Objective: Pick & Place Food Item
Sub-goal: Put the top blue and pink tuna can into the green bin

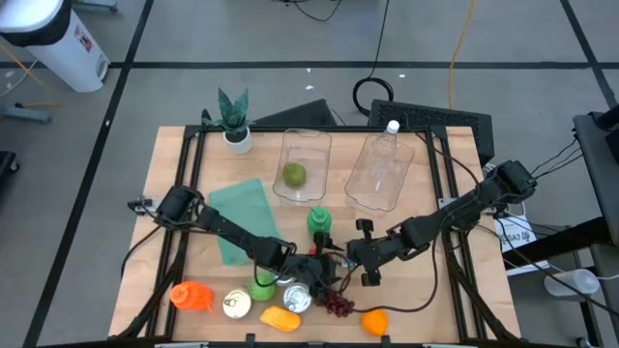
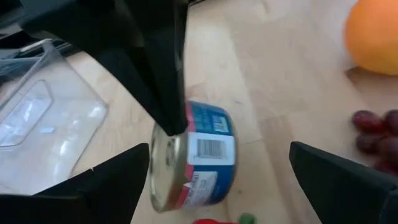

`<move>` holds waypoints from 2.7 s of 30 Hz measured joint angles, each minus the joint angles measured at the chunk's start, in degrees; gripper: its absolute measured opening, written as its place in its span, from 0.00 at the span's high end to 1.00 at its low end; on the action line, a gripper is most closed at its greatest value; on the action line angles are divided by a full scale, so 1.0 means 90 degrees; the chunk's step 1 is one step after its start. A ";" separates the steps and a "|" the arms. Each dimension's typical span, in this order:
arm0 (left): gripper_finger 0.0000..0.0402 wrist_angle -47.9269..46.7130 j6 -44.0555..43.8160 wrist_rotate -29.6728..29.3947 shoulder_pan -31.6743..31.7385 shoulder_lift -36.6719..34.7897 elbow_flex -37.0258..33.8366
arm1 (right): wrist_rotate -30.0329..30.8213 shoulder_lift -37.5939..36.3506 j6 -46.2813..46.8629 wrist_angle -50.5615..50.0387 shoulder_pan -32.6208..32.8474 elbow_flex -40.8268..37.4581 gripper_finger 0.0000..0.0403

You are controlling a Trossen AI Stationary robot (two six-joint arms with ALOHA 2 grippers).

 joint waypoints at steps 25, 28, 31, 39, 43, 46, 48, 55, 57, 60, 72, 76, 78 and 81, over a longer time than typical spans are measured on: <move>0.02 0.0060 -0.0772 0.0920 0.0392 0.0197 -0.0005 | -0.0327 0.0000 0.0193 -0.0520 0.0117 0.0000 1.00; 0.02 -0.0152 -0.1035 0.1010 0.0439 0.0200 -0.0005 | -0.0315 -0.0034 0.0436 -0.0726 0.0199 0.0000 0.98; 0.02 -0.0275 -0.1244 0.1008 0.0470 0.0200 -0.0005 | -0.0320 -0.0083 0.0796 -0.1040 0.0276 0.0000 0.98; 0.02 -0.0555 -0.1550 0.1188 0.0589 0.0200 -0.0005 | -0.0348 -0.0075 0.1328 -0.1621 0.0390 -0.0112 1.00; 0.02 -0.0569 -0.1574 0.1358 0.0697 0.0200 -0.0005 | -0.0342 -0.0073 0.1331 -0.1246 0.0328 -0.0430 1.00; 0.02 -0.0568 -0.1575 0.1516 0.0759 0.0199 -0.0005 | -0.0500 -0.0071 0.1333 -0.0944 0.0271 -0.0708 1.00; 0.02 -0.0573 -0.1581 0.1722 0.0785 0.0200 -0.0005 | -0.0503 -0.0068 0.1333 -0.0678 0.0242 -0.0887 1.00; 0.02 -0.0572 -0.1535 0.1843 0.0801 0.0200 -0.0005 | -0.0670 -0.0066 0.0993 0.0547 0.0210 -0.1401 1.00; 0.02 -0.0573 -0.1528 0.1838 0.0814 0.0200 -0.0005 | -0.0670 -0.0066 0.0898 0.0839 0.0197 -0.1468 0.99; 0.02 -0.0591 -0.1526 0.1845 0.0842 0.0200 -0.0005 | -0.0657 -0.0031 0.0607 0.1167 0.0145 -0.1527 0.99; 0.02 -0.0550 -0.1457 0.1962 0.0886 0.0279 -0.0007 | -0.0696 0.0078 0.0195 0.1539 -0.0023 -0.1562 0.99; 0.02 -0.0311 -0.1450 0.2219 0.0982 0.0434 0.0002 | -0.0713 0.0078 0.0124 0.1507 -0.0025 -0.1564 0.99; 0.02 -0.0221 -0.1449 0.2403 0.1037 0.0527 0.0002 | -0.0723 0.0078 0.0076 0.1485 -0.0035 -0.1564 0.99; 0.02 -0.0167 -0.1428 0.2442 0.1058 0.0539 0.0002 | -0.0716 0.0078 -0.0048 0.1473 -0.0035 -0.1566 0.99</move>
